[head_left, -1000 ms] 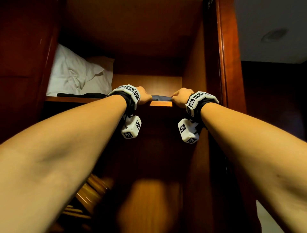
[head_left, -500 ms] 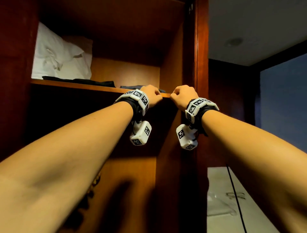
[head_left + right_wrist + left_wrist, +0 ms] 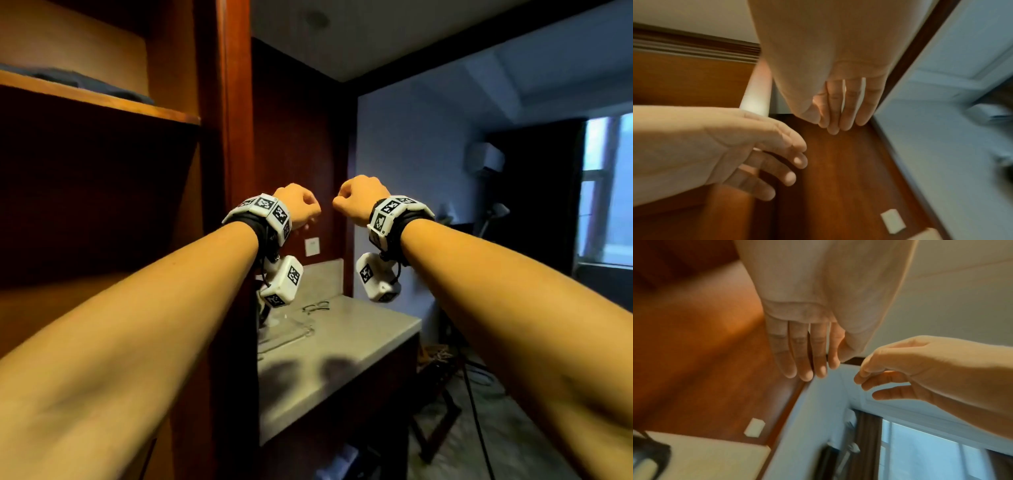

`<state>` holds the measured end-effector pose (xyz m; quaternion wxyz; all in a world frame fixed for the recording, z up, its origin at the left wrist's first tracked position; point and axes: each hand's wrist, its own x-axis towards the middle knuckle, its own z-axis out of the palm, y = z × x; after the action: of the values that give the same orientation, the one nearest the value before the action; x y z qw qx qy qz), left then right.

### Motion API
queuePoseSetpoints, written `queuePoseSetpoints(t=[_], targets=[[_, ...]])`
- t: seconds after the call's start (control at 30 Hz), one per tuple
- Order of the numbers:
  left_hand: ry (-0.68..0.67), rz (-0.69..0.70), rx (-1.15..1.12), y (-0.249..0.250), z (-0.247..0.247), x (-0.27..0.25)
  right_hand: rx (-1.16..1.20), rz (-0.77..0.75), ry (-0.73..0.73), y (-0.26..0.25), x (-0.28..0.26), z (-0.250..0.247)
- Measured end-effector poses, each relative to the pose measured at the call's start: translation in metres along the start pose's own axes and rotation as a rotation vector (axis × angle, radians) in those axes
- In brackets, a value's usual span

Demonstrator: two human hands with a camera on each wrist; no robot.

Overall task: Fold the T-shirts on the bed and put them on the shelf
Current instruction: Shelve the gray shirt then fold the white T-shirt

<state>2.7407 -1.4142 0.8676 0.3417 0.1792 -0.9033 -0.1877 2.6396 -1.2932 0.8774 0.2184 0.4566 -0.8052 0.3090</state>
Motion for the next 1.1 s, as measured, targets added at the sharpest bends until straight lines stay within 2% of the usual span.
queuePoseSetpoints(t=[0.23,0.5,0.77,1.1], targets=[[-0.133,0.079,-0.159,0.059,0.140,0.060,-0.110,0.162,0.023,0.156,0.004,-0.009],[-0.267,0.144,-0.297,0.145,0.306,0.167,-0.249,0.287,0.017,0.351,0.039,-0.034],[-0.331,0.202,-0.380,0.217,0.432,0.259,-0.326,0.372,0.025,0.508,0.074,-0.054],[-0.462,0.304,-0.477,0.271,0.603,0.395,-0.391,0.485,0.025,0.698,0.141,-0.046]])
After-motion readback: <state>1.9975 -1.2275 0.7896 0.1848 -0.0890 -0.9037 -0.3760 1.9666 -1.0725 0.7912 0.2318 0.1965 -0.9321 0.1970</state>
